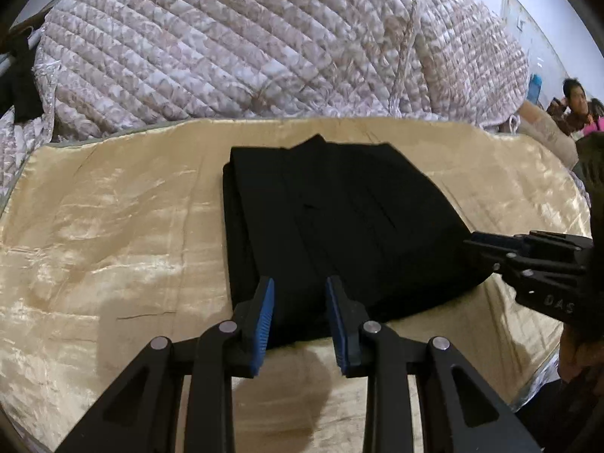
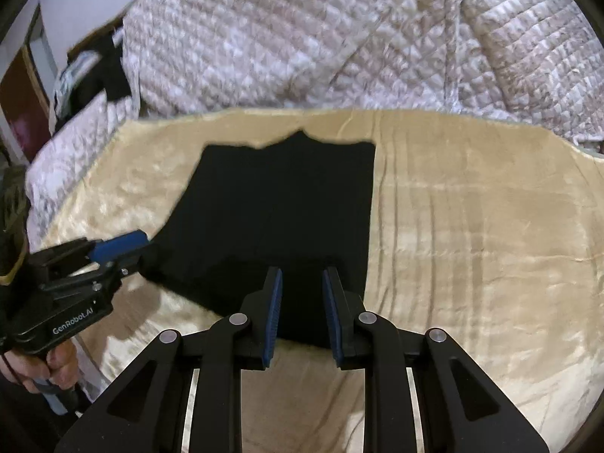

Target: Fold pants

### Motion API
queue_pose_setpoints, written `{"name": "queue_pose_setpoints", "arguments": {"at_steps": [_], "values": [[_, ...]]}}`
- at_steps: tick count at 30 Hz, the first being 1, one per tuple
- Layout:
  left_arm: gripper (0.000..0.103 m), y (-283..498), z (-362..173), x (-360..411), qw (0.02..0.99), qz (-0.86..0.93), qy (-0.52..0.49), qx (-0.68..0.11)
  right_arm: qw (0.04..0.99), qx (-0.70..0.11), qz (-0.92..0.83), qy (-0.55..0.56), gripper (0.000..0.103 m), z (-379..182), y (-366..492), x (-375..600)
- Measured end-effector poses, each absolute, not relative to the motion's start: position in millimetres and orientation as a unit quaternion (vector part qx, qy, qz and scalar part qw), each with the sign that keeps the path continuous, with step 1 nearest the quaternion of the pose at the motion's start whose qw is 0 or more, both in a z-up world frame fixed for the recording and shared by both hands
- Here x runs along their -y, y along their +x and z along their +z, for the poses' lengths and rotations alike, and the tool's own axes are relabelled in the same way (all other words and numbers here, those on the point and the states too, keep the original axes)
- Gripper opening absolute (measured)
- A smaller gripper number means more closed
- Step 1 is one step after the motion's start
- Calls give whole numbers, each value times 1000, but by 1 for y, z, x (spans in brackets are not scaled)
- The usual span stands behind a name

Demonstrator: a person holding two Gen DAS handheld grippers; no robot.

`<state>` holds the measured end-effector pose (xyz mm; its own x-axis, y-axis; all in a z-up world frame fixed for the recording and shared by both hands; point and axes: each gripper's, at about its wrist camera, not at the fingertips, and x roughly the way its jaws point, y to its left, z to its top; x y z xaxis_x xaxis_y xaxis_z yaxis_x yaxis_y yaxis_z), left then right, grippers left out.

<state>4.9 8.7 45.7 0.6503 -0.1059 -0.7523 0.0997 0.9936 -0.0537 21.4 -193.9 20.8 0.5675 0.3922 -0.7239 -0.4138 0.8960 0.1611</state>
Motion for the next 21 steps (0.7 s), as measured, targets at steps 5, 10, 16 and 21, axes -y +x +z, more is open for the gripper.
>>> {"name": "queue_pose_setpoints", "arguments": {"at_steps": [5,10,16,21], "values": [[31,2,49,-10,910,-47,-8,-412,886,-406,225,-9,22,19,20,195],[31,-8,53,-10,912,-42,-11,-408,891,-388,234,-13,22,30,4,197],[33,-19,47,-8,908,-39,-16,-416,892,-385,235,-15,43,27,-15,198],[40,-23,30,-3,899,-43,-7,-436,882,-406,237,-24,46,10,-21,195]]}}
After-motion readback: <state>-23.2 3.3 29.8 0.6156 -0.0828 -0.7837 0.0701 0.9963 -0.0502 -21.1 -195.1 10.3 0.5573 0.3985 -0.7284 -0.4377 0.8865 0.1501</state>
